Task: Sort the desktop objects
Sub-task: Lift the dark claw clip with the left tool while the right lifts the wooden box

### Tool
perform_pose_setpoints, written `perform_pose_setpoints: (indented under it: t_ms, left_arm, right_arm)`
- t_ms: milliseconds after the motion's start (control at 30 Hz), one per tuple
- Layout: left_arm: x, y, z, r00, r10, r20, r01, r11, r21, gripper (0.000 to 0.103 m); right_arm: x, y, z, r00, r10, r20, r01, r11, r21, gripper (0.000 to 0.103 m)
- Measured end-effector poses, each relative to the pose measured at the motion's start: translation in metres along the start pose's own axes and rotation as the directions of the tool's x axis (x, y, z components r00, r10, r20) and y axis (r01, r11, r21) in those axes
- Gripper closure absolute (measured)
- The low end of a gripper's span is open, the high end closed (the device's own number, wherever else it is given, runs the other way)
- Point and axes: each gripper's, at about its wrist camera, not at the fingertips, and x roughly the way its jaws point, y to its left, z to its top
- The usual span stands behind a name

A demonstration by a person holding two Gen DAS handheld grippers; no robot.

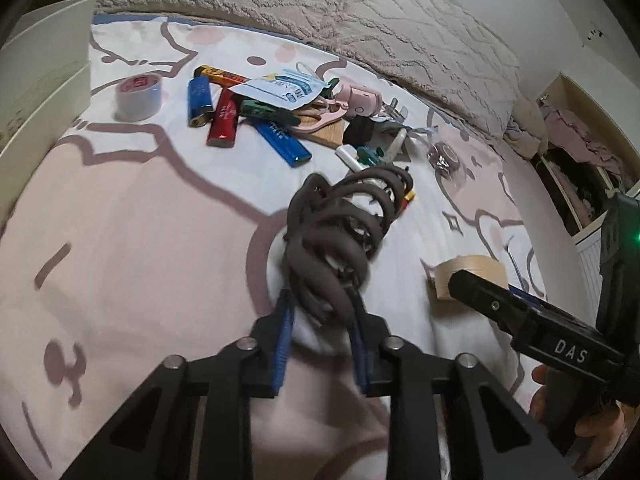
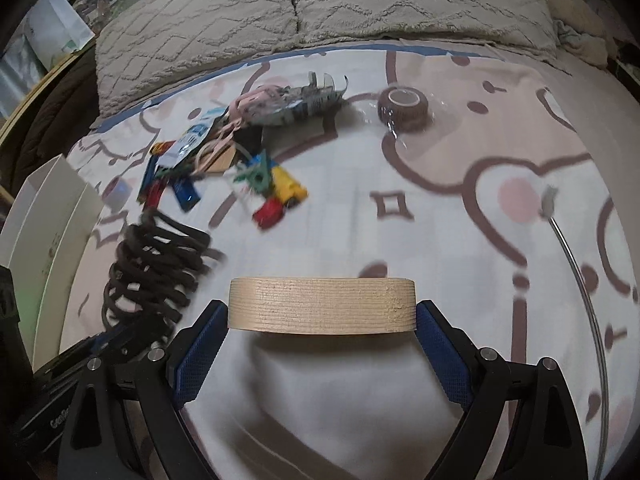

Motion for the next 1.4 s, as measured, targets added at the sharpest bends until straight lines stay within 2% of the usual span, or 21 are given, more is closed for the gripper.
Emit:
perform_pose_setpoints:
  t_ms: [100, 167, 367, 400, 433, 467, 500, 700, 800, 900, 933, 967, 1067, 1233, 1400]
  left_arm:
    - [-0.010, -0.001, -0.015, 1.000, 0.008, 0.011, -0.008, 1.000, 0.016, 0.083]
    - [-0.015, 0.000, -0.024, 1.000, 0.004, 0.016, -0.004, 1.000, 0.015, 0.092]
    - [-0.027, 0.005, -0.036, 0.998, -0.002, 0.061, 0.002, 1.000, -0.008, 0.092]
    - [-0.029, 0.006, -0.035, 0.997, -0.005, 0.075, 0.006, 1.000, -0.019, 0.091]
    - [-0.031, 0.004, -0.033, 0.996, -0.004, 0.092, 0.006, 1.000, -0.019, 0.083]
    - [-0.031, 0.003, -0.031, 0.995, -0.002, 0.103, 0.004, 1.000, -0.013, 0.068]
    - [-0.032, 0.001, -0.029, 0.993, -0.003, 0.115, 0.003, 1.000, -0.006, 0.062]
    - [-0.021, -0.010, -0.018, 0.992, -0.001, 0.127, -0.003, 1.000, 0.028, 0.061]
    - [-0.021, -0.013, -0.014, 0.984, 0.028, 0.178, -0.036, 0.998, 0.046, 0.061]
    - [-0.018, -0.018, -0.007, 0.980, 0.026, 0.198, -0.040, 0.997, 0.066, 0.061]
    - [-0.017, -0.020, -0.006, 0.979, 0.022, 0.203, -0.038, 0.996, 0.077, 0.064]
    - [-0.016, -0.021, -0.005, 0.979, 0.019, 0.204, -0.037, 0.996, 0.086, 0.075]
    - [-0.011, -0.025, -0.003, 0.983, 0.003, 0.185, -0.022, 0.994, 0.103, 0.095]
    - [-0.019, -0.024, -0.008, 0.987, -0.031, 0.160, 0.013, 0.994, 0.107, 0.097]
    - [-0.043, -0.019, -0.022, 0.987, 0.024, 0.160, -0.052, 0.984, 0.171, 0.097]
  right_arm:
    - [-0.010, 0.002, -0.015, 1.000, 0.006, 0.007, -0.007, 1.000, 0.005, 0.010]
    - [-0.017, 0.005, -0.027, 1.000, 0.011, 0.012, -0.011, 1.000, 0.004, 0.010]
    - [-0.032, 0.009, -0.057, 0.999, 0.020, 0.027, -0.020, 1.000, -0.001, 0.010]
    - [-0.034, 0.009, -0.061, 0.999, 0.021, 0.030, -0.021, 1.000, 0.002, 0.010]
    - [-0.036, 0.008, -0.064, 0.999, 0.021, 0.033, -0.021, 1.000, 0.004, 0.010]
    - [-0.038, 0.008, -0.068, 0.999, 0.023, 0.036, -0.023, 1.000, 0.008, 0.010]
    - [-0.039, 0.008, -0.071, 0.999, 0.027, 0.039, -0.027, 1.000, 0.011, 0.010]
    - [-0.049, 0.007, -0.093, 0.998, 0.044, 0.047, -0.045, 0.999, 0.012, 0.010]
    - [-0.054, 0.005, -0.104, 0.998, 0.050, 0.046, -0.051, 0.999, 0.018, 0.010]
    - [-0.057, 0.004, -0.115, 0.998, 0.050, 0.046, -0.051, 0.998, 0.024, 0.010]
    - [-0.059, 0.004, -0.118, 0.998, 0.049, 0.049, -0.050, 0.998, 0.023, 0.010]
    - [-0.060, 0.004, -0.121, 0.998, 0.047, 0.051, -0.049, 0.999, 0.022, 0.010]
    - [-0.062, 0.004, -0.126, 0.997, 0.047, 0.054, -0.049, 0.998, 0.028, 0.010]
    - [-0.063, 0.003, -0.132, 0.997, 0.049, 0.058, -0.052, 0.998, 0.047, 0.010]
    - [-0.061, 0.002, -0.139, 0.997, 0.050, 0.053, -0.053, 0.997, 0.061, 0.010]
